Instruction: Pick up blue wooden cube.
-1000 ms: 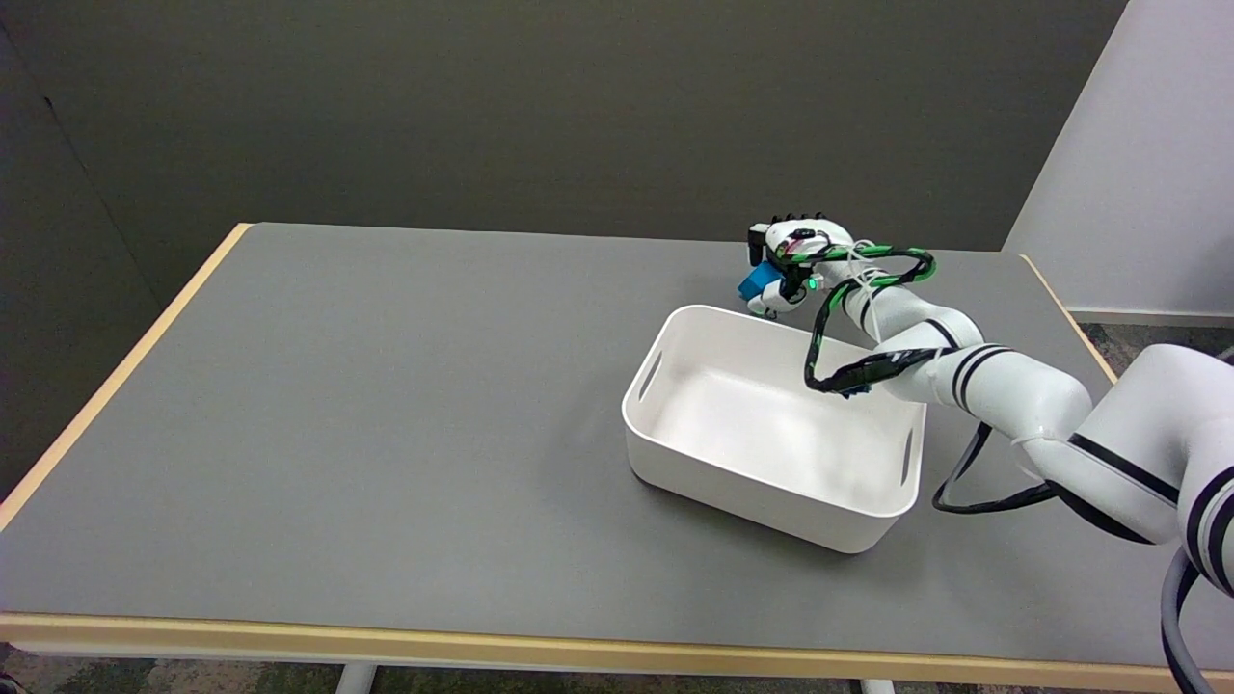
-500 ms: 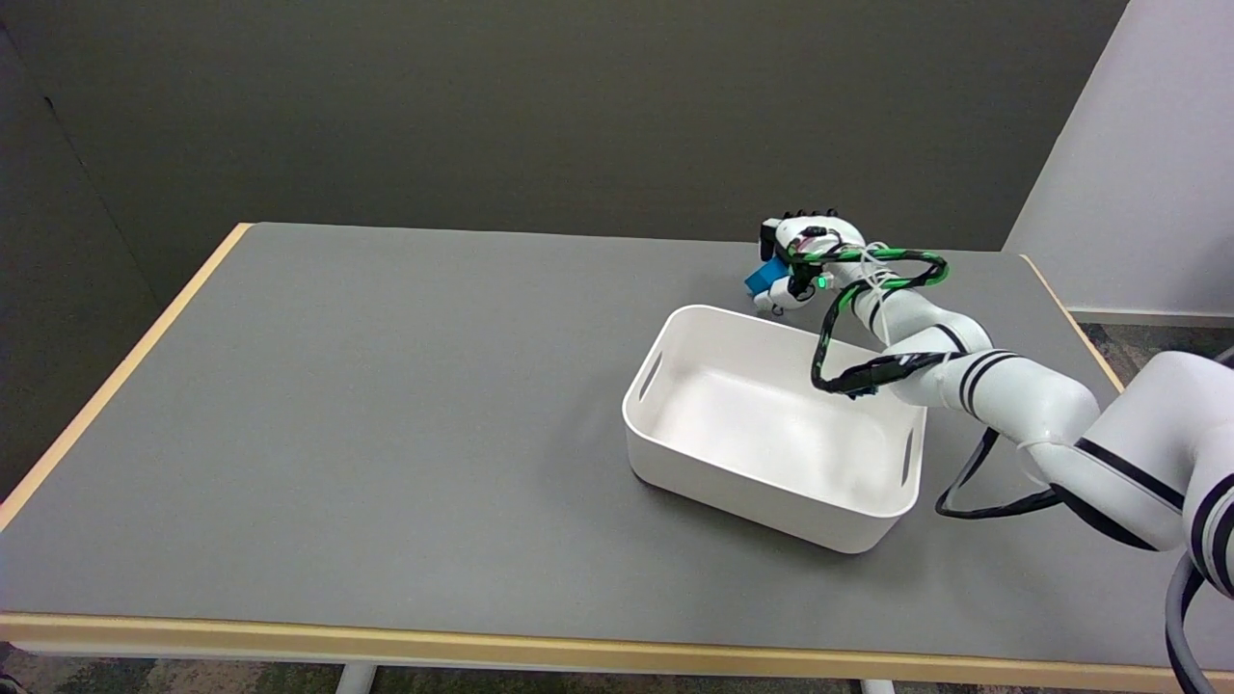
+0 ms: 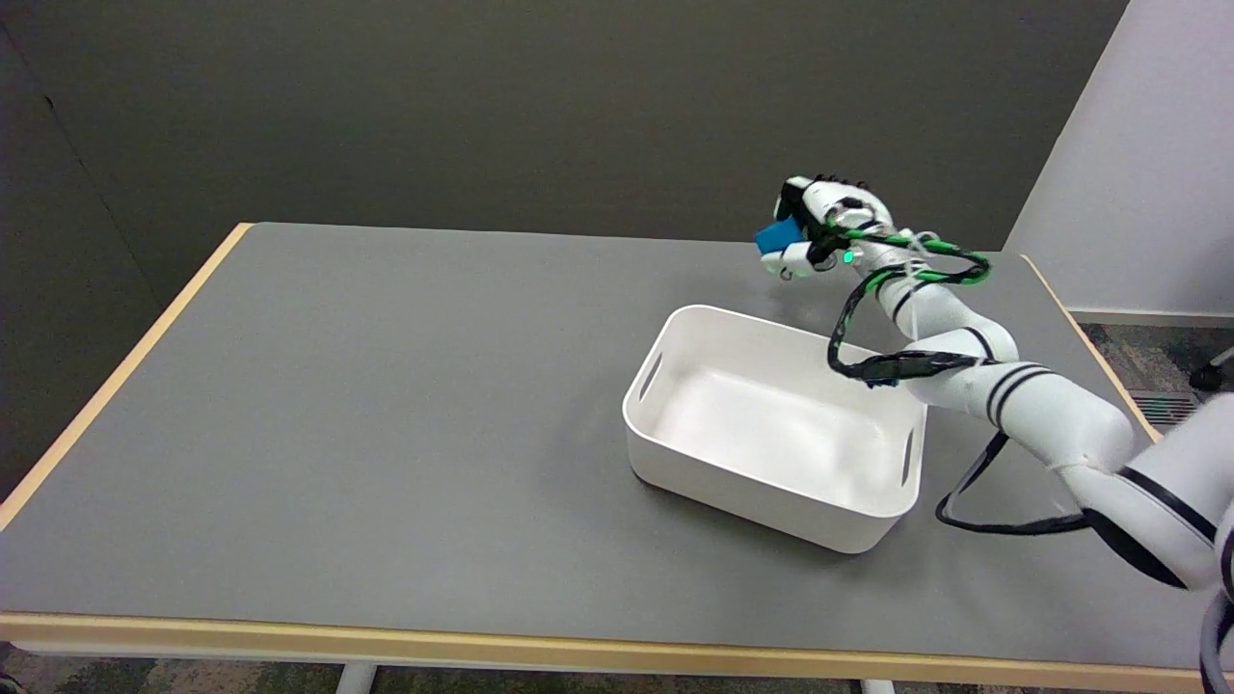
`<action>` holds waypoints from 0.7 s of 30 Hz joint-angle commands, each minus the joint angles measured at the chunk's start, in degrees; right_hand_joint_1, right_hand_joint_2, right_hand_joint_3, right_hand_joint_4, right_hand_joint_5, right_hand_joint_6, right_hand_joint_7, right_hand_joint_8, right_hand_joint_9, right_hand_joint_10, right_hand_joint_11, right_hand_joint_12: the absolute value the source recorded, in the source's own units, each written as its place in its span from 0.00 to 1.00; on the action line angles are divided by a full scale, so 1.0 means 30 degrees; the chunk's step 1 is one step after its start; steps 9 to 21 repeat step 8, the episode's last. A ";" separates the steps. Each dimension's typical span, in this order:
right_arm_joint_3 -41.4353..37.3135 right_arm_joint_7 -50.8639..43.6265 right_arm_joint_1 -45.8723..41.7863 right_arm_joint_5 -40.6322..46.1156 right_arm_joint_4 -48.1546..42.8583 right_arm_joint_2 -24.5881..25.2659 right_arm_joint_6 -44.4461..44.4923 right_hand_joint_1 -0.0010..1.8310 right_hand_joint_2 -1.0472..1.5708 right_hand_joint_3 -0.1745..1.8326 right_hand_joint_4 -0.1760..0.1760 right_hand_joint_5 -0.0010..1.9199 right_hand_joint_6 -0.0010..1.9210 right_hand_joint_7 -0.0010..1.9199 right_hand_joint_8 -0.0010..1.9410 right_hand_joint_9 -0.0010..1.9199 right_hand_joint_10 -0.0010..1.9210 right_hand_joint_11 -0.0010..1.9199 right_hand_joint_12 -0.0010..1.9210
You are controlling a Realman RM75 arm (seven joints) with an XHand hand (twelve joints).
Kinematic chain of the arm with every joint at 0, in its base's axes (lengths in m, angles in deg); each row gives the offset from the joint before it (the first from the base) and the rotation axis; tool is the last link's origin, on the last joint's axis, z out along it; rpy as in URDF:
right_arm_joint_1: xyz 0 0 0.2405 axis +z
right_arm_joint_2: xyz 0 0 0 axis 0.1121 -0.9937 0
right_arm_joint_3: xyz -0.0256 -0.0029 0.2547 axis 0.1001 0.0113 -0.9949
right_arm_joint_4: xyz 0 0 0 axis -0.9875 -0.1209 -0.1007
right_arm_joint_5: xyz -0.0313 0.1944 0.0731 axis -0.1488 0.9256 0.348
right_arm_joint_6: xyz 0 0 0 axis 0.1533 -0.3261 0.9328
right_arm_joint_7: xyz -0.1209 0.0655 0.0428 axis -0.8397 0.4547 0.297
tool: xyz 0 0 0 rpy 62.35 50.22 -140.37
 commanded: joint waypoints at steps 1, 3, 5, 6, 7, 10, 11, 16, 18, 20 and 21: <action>-0.9537 0.2733 -0.5585 0.4067 0.4504 -0.2246 0.0361 0.64 0.81 0.33 0.00 0.33 0.82 0.36 0.83 0.43 0.83 0.27 1.00; -1.0856 0.2733 -0.6114 0.5035 0.3490 -0.2584 0.0277 0.64 0.81 0.34 0.00 0.33 0.83 0.36 0.83 0.43 0.84 0.26 1.00; -1.1437 0.2733 -0.6733 0.5850 0.3055 -0.2889 0.0201 0.64 0.81 0.33 0.00 0.33 0.83 0.36 0.83 0.43 0.84 0.26 1.00; -1.1769 0.2758 -0.7530 0.6833 0.3047 -0.3097 0.0193 0.64 0.81 0.33 0.00 0.33 0.83 0.36 0.83 0.43 0.85 0.26 1.00; -1.1834 0.2833 -0.8041 0.7354 0.3197 -0.3158 0.0193 0.64 0.81 0.33 0.00 0.33 0.83 0.36 0.83 0.43 0.85 0.26 1.00; -1.2016 0.3150 -0.9016 0.8264 0.3743 -0.3251 0.0193 0.64 0.81 0.33 0.00 0.33 0.83 0.36 0.83 0.43 0.85 0.25 1.00; -1.2016 0.3150 -0.9016 0.8264 0.3743 -0.3251 0.0193 0.64 0.81 0.33 0.00 0.33 0.83 0.36 0.83 0.43 0.85 0.25 1.00; -1.2016 0.3150 -0.9016 0.8264 0.3743 -0.3251 0.0193 0.64 0.81 0.33 0.00 0.33 0.83 0.36 0.83 0.43 0.85 0.25 1.00; -1.2016 0.3150 -0.9016 0.8264 0.3743 -0.3251 0.0193 0.64 0.81 0.33 0.00 0.33 0.83 0.36 0.83 0.43 0.85 0.25 1.00; -1.2016 0.3150 -0.9016 0.8264 0.3743 -0.3251 0.0193 0.64 0.81 0.33 0.00 0.33 0.83 0.36 0.83 0.43 0.85 0.25 1.00; -1.2016 0.3150 -0.9016 0.8264 0.3743 -0.3251 0.0193 0.64 0.81 0.33 0.00 0.33 0.83 0.36 0.83 0.43 0.85 0.25 1.00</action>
